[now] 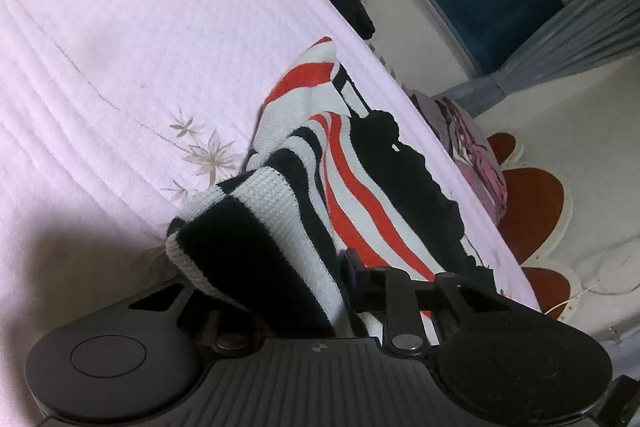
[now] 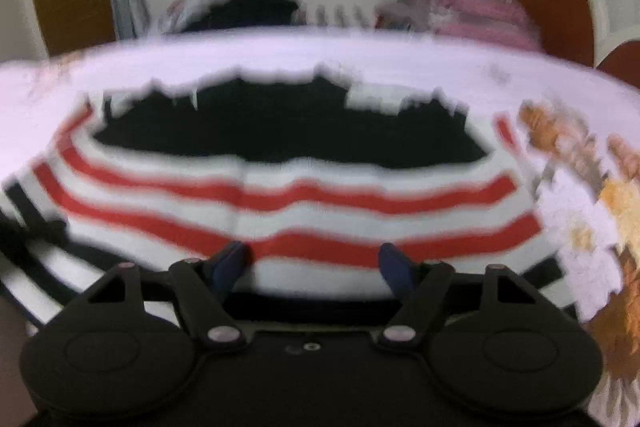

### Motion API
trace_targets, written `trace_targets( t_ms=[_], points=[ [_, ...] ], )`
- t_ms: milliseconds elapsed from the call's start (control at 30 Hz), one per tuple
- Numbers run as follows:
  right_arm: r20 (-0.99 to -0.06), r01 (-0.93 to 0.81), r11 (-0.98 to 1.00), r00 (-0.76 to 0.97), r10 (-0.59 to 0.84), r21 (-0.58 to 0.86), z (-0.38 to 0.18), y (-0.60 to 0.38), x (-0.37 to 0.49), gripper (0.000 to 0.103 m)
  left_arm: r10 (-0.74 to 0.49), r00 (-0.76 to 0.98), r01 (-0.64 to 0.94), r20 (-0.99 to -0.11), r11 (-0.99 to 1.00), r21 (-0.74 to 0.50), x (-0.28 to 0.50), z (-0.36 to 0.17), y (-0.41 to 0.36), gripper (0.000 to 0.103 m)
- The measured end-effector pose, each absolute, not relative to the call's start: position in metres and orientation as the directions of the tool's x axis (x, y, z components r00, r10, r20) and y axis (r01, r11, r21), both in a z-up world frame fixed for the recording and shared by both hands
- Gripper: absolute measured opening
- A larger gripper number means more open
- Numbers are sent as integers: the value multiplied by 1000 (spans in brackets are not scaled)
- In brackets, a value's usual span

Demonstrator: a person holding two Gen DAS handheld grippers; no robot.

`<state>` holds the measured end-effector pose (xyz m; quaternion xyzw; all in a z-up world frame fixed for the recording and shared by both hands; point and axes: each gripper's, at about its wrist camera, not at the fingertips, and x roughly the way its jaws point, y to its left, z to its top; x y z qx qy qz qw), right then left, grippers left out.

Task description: Fold small clothes

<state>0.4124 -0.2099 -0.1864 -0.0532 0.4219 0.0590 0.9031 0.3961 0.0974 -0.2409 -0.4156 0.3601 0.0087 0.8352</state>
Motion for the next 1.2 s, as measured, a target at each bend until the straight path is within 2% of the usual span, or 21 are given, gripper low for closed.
trace_targets(
  t_ms=[167,267,467,633,800,1000,1133,1200],
  points=[
    [-741,-161,987,662,107,-1,-178,-222,414,75,-242,742,-316,-626,696,-644,396,-234,91,25],
    [-752,-213,976,650,107,-45,-186,-222,414,78,-215,745,-325,-632,710,-625,395,-230,87,20],
    [-746,-227,969,628,222,98,-173,-248,413,81,-155,768,-326,-622,741,-587,395,-211,73,15],
    [-725,-232,963,639,257,137,-165,-271,411,80,-127,807,-257,-576,804,-536,396,-180,50,15],
    [-710,-225,962,652,268,157,-155,-298,408,80,-167,842,-108,-512,879,-464,405,-146,2,15],
    [-692,-162,972,683,235,170,-145,-345,403,79,-311,823,121,-476,914,-387,414,-131,-77,15],
    [-700,-106,980,687,193,167,-144,-377,397,78,-380,737,247,-559,921,-300,406,-155,-130,15],
    [-703,-78,982,688,178,172,-144,-391,395,78,-376,710,273,-595,926,-259,400,-165,-143,15]
  ],
)
